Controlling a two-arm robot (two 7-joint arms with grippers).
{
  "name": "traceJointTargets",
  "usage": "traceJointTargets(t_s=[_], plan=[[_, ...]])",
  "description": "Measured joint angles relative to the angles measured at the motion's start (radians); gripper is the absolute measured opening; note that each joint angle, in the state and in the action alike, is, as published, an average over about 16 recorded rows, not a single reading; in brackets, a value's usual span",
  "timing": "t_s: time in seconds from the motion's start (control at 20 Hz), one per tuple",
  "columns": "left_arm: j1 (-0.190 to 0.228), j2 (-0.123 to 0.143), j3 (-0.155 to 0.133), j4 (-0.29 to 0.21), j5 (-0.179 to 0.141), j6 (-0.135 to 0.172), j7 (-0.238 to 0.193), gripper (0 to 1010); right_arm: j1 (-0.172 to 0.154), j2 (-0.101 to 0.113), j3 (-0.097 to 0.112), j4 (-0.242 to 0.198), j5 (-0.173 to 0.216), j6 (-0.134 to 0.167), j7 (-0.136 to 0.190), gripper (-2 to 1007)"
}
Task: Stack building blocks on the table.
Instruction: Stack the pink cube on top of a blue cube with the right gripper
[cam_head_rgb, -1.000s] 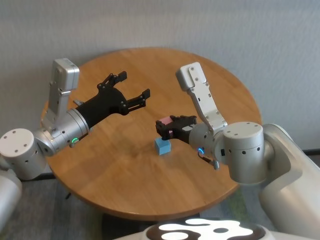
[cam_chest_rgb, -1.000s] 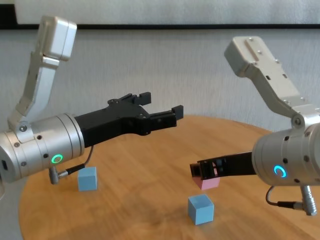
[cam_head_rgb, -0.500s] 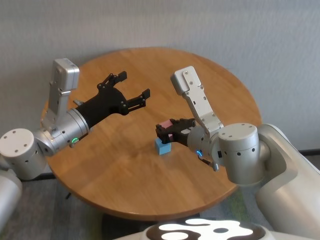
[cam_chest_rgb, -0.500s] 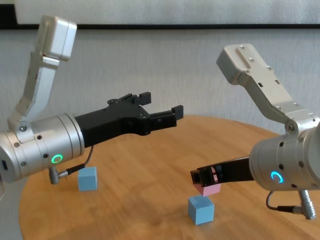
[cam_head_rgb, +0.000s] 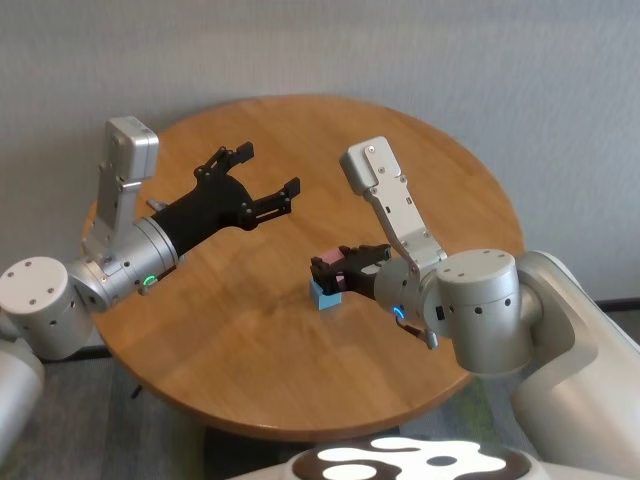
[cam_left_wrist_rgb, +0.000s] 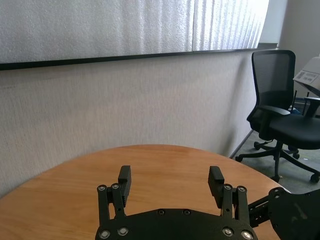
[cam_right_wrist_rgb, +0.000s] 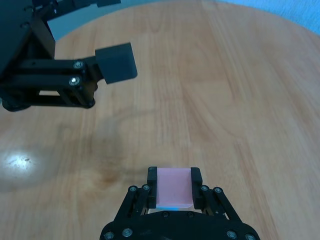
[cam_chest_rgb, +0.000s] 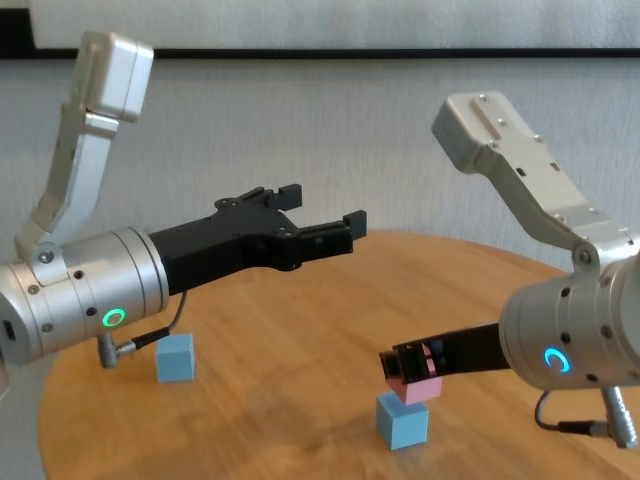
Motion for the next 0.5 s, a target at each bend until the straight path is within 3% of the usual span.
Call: traceJointTargets(t_s=[0.5], plan=[[0.0,0.0,0.0,0.0,0.0,0.0,0.0,1002,-0.013,-0.014,0.001,-0.002,-0.023,0.008,0.002,357]])
